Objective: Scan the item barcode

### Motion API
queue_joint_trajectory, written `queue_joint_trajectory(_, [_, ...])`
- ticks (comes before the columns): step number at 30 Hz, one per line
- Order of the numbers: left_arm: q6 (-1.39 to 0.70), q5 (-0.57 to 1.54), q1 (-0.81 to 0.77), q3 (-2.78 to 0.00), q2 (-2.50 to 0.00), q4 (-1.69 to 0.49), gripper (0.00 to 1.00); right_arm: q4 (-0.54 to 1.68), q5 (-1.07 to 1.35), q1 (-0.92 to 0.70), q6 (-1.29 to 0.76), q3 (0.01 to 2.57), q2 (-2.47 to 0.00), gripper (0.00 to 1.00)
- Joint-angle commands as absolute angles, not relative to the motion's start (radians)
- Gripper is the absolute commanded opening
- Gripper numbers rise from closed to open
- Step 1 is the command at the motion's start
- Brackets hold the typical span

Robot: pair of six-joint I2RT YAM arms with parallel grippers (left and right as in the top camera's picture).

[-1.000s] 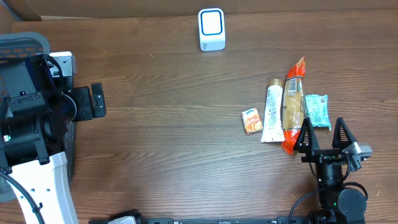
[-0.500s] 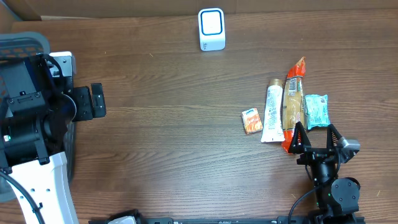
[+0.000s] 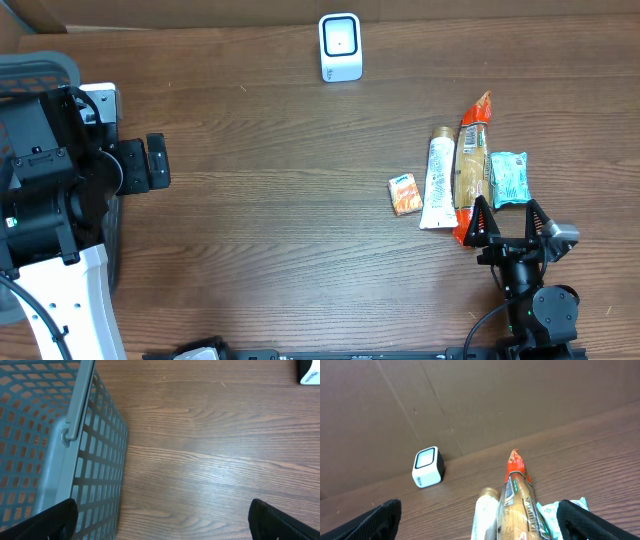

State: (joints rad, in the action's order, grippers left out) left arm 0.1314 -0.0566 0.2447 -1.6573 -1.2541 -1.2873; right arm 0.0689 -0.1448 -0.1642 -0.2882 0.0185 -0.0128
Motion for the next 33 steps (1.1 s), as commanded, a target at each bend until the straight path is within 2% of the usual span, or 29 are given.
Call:
queue_joint_trajectory(1, [0.142,-0.052,0.249,-1.671,-1.257,-1.286,1.0,0.066,-0.141,-0.162,-0.292,0.008,-0.003,1.0])
queue_joint_trajectory(33, [0.142,-0.052,0.247,-1.671,-1.218,-1.286,1.0,0.066,-0.141,-0.162,-0.292,0.008,-0.003,1.0])
